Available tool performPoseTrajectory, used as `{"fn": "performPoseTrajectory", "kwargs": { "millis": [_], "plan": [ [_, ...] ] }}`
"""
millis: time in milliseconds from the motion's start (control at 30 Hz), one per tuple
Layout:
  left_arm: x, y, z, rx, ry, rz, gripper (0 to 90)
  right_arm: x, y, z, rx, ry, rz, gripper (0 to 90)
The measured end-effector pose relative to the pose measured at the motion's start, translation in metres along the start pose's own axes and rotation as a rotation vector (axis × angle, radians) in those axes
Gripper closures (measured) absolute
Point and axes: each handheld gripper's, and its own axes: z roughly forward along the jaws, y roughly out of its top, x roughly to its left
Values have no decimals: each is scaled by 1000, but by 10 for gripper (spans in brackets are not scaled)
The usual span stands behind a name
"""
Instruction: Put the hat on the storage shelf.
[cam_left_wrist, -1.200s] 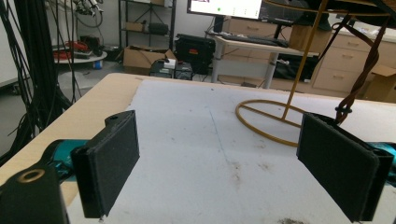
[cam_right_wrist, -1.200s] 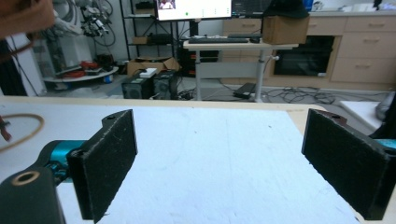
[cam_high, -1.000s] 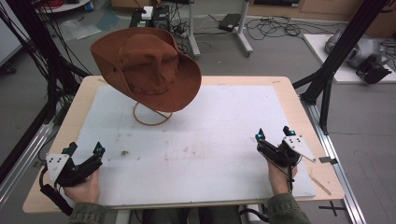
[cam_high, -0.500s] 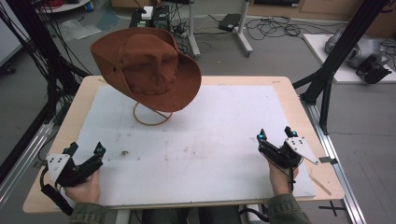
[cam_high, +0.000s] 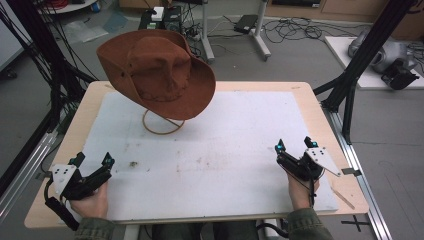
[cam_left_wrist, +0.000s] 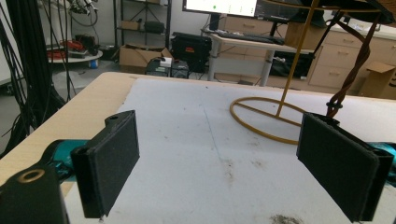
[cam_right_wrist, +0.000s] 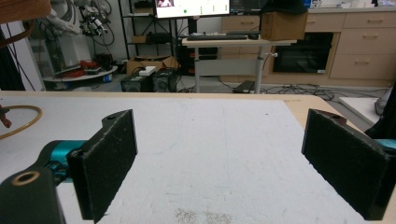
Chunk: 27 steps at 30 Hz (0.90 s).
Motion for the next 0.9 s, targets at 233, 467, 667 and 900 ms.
{"fn": "performPoseTrajectory", "kwargs": {
  "millis": [233, 467, 667, 900],
  "plan": [
    [1, 0, -1, 2, 3, -5, 133, -1, -1, 1, 7, 0, 9, 97],
    [3, 0, -1, -2, 9, -13, 133, -1, -2, 1, 12, 4, 16, 97],
    [4, 1, -1, 2, 3, -15, 133, -3, -4, 0, 22, 4, 22, 97],
    [4, 1, -1, 0, -5, -24, 134, -3, -5, -2, 22, 9, 27, 97]
  ]
}}
